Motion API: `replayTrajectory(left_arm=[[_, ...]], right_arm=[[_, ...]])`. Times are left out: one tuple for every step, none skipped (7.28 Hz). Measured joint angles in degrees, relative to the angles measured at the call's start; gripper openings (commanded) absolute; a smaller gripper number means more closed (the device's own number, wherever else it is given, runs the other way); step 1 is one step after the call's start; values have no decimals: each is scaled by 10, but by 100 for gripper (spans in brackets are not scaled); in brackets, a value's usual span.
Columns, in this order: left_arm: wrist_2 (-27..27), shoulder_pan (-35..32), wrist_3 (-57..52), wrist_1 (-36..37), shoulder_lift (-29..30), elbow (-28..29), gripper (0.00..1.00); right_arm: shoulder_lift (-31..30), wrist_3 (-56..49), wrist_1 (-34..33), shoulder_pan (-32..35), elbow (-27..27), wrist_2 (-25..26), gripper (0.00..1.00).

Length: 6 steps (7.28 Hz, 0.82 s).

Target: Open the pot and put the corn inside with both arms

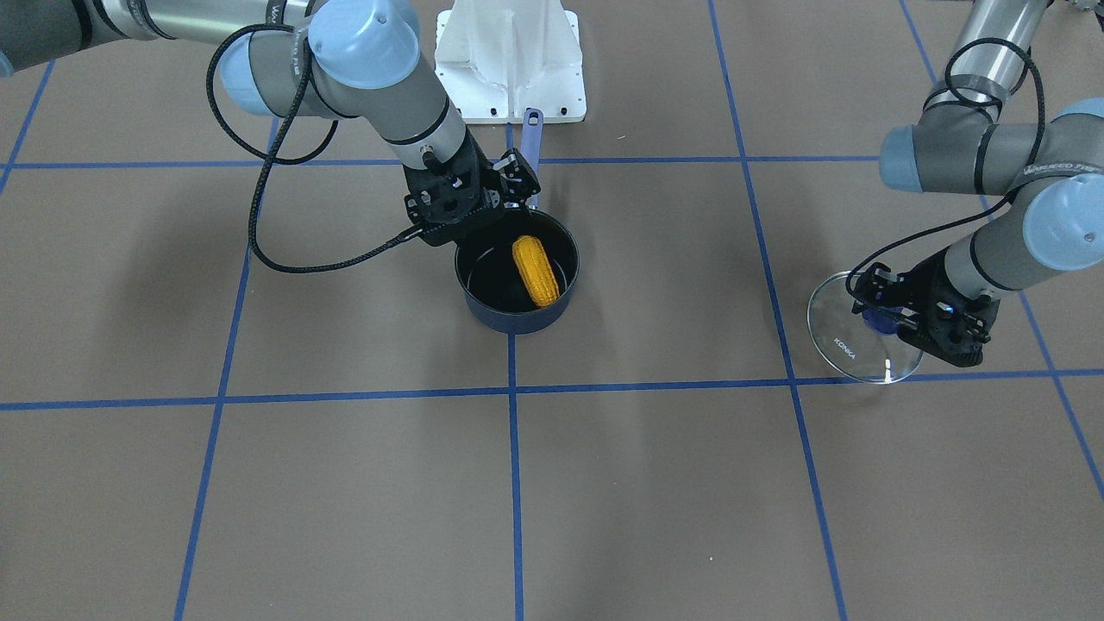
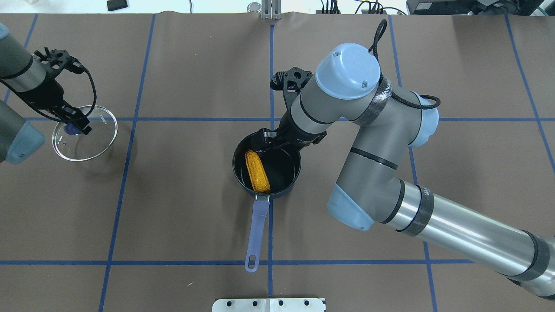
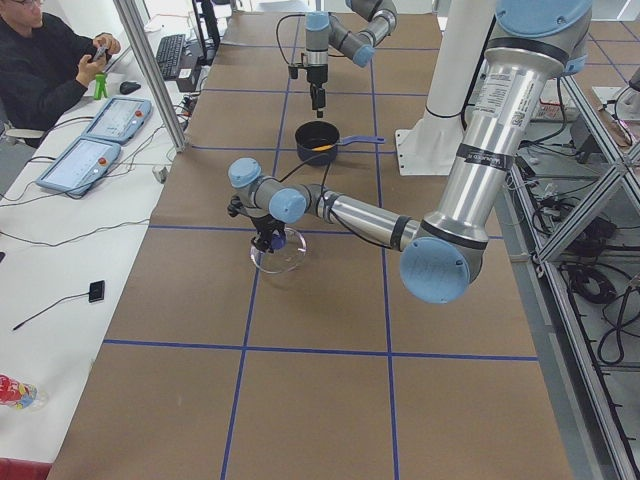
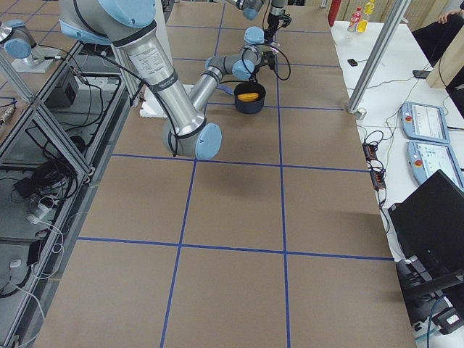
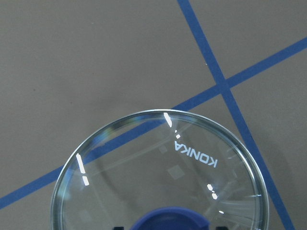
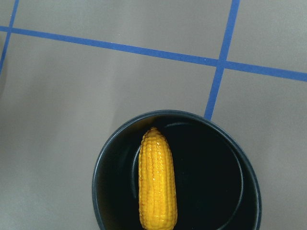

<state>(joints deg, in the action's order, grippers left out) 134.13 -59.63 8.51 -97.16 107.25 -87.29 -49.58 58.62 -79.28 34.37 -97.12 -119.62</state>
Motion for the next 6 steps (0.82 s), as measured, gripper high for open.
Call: replayTrajectory(left_arm=[[1,1,1,0,0,2,61],[1,1,1,0,1,3,61],[1,3,1,0,2,4,62],[1,6,2,0,4,5,62],[1,8,2,0,5,6,63],[1,11,1,0,5,9,63]], right_arm=[[0,0,0,0,0,0,99],[0,0,0,0,0,0,99],[-1,-1,0,0,0,0,99],[-2,-1,0,0,0,0,99],[-3,-1,0,0,0,1,99],[-3,-1,0,0,0,1,99]])
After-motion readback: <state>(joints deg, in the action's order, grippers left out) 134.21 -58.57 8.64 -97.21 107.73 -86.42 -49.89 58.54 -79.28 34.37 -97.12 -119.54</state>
